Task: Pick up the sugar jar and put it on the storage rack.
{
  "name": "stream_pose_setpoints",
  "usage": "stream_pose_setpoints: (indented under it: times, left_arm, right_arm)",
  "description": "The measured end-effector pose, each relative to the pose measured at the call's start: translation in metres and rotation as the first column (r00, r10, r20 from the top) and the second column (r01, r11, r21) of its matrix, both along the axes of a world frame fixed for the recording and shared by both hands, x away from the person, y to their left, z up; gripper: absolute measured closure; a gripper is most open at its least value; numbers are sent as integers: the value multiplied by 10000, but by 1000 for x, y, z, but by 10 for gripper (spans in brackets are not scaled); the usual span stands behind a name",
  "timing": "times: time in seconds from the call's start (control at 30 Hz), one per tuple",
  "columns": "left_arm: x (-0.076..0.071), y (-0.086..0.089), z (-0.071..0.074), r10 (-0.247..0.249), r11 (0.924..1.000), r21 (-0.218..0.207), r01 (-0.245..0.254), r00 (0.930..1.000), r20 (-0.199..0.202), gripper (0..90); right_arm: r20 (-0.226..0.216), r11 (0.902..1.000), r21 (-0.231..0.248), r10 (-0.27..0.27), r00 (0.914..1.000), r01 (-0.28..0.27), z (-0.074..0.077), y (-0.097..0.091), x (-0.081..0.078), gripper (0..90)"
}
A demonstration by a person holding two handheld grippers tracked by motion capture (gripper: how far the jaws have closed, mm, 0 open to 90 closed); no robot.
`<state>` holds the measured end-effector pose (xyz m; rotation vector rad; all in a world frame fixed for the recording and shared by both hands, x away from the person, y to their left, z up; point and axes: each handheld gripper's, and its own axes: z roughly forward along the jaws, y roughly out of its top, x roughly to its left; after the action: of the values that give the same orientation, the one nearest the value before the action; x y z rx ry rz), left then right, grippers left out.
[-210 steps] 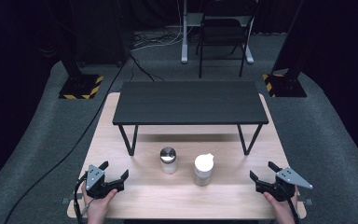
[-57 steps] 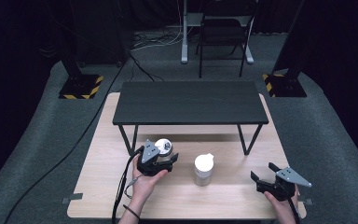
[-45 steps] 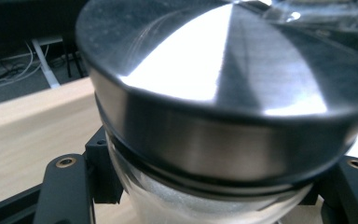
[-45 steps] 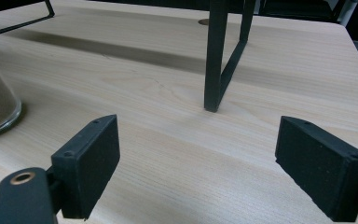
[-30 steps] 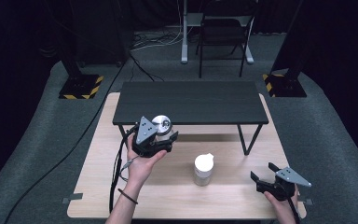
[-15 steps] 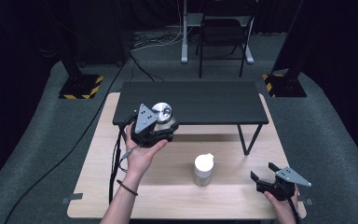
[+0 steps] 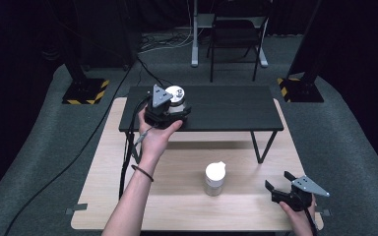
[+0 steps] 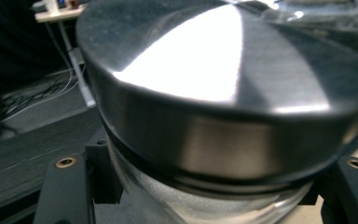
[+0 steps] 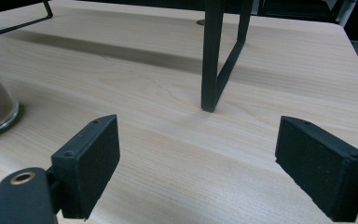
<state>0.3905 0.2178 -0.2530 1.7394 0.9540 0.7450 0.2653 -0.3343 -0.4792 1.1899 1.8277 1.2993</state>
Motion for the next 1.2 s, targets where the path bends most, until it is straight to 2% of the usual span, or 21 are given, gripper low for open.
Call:
stream_pose_setpoints:
  times: [0.23, 0.37, 0.47, 0.53, 0.67, 0.8, 0.87, 0.93, 1.03, 1.2]
  left_arm:
    - [16, -7, 5, 303, 9988, 398, -279, 9978, -595, 309]
    - [21, -7, 4, 459, 9980, 467, -424, 9961, -758, 309]
    - [24, -9, 4, 456, 9967, 703, -394, 9950, -892, 309]
    - [24, -6, -2, 378, 9986, 396, -347, 9960, -805, 309]
    - [24, -2, -4, 378, 9990, 255, -358, 9960, -809, 304]
    - [16, 0, -5, 472, 9988, 141, -464, 9969, -635, 225]
    - [12, 5, -4, 348, 9994, 32, -347, 9974, -635, 188]
    - [6, 9, -4, 142, 9998, 169, -134, 9985, -530, 166]
    - [-5, 16, -7, 13, 9994, 353, 0, 9993, -370, 159]
    - [-28, 37, -20, -442, 9990, 46, 443, 9990, -93, 155]
  right_arm:
    - [-15, 10000, -11, 30, 10000, -30, 0, 0, 1, 128]
    - [-27, 10000, -12, 50, 10000, -50, 0, 0, 1, 128]
    - [-17, 10000, 0, 29, 10000, -29, 0, 0, 1, 128]
    - [-30, 10000, -20, 49, 10000, -49, 0, 0, 1, 128]
    - [-25, 10000, -31, 73, 10000, -73, 0, 1, 1, 128]
    - [-46, 10000, -3, 52, 10000, -52, 0, 0, 1, 128]
    - [-72, 10000, 13, 64, 10000, -64, 0, 0, 1, 128]
    - [-65, 9999, -7, 106, 9999, -106, 0, 1, 1, 128]
    - [-98, 9999, -39, 138, 9999, -138, 0, 2, 1, 128]
    - [-130, 9998, -71, 196, 9997, -197, 1, 2, 2, 136]
